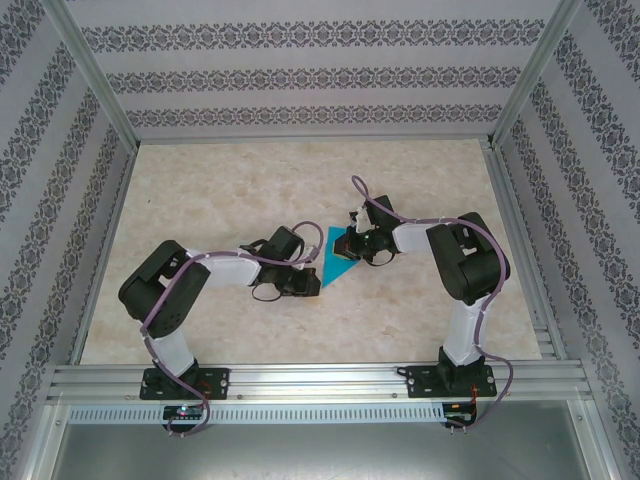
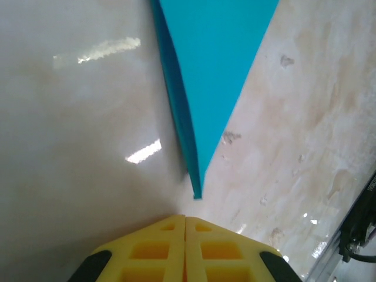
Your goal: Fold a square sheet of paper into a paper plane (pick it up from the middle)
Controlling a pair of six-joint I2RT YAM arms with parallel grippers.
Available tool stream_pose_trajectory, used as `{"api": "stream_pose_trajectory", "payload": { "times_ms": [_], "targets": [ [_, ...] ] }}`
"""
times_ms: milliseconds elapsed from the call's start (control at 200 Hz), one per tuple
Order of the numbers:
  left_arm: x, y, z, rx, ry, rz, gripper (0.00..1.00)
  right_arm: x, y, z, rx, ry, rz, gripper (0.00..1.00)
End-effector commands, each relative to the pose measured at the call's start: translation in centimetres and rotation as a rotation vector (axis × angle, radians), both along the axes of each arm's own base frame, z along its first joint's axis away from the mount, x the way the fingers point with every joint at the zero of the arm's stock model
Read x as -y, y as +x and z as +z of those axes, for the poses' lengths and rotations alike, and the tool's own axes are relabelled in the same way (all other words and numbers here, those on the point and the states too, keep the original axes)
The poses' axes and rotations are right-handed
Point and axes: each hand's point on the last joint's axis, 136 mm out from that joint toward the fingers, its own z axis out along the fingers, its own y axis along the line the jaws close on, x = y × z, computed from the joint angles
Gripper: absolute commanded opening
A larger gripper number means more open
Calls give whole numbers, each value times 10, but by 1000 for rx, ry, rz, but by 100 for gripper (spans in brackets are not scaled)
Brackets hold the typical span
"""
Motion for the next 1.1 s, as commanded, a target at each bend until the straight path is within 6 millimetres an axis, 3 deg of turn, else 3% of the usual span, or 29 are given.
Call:
{"api": "stream_pose_trajectory", "payload": {
  "times_ms": [0, 95, 160, 345, 545, 684, 889, 1099],
  "targets": [
    [7, 19, 35, 122, -44, 24, 8, 31, -14, -55, -98, -168, -60, 2],
    [17, 38, 55, 200, -94, 57, 7, 31, -14, -56, -103, -164, -63, 2],
    [25, 47, 58, 209, -115, 59, 7, 31, -14, -56, -104, -160, -65, 2],
    [44, 51, 33, 127, -133, 42, 7, 28, -10, -52, -97, -143, -70, 2],
    [38, 50, 10, 99, -67, 41, 7, 26, -8, -49, -91, -133, -70, 2],
    [29, 40, -10, 60, -15, 30, 6, 27, -8, -49, -95, -138, -73, 2],
    [3, 5, -35, -16, 80, -1, 6, 30, -11, -51, -104, -150, -72, 2],
    [-9, -18, -27, -17, 96, -53, 4, 34, -12, -51, -106, -163, -72, 2]
  ]
}}
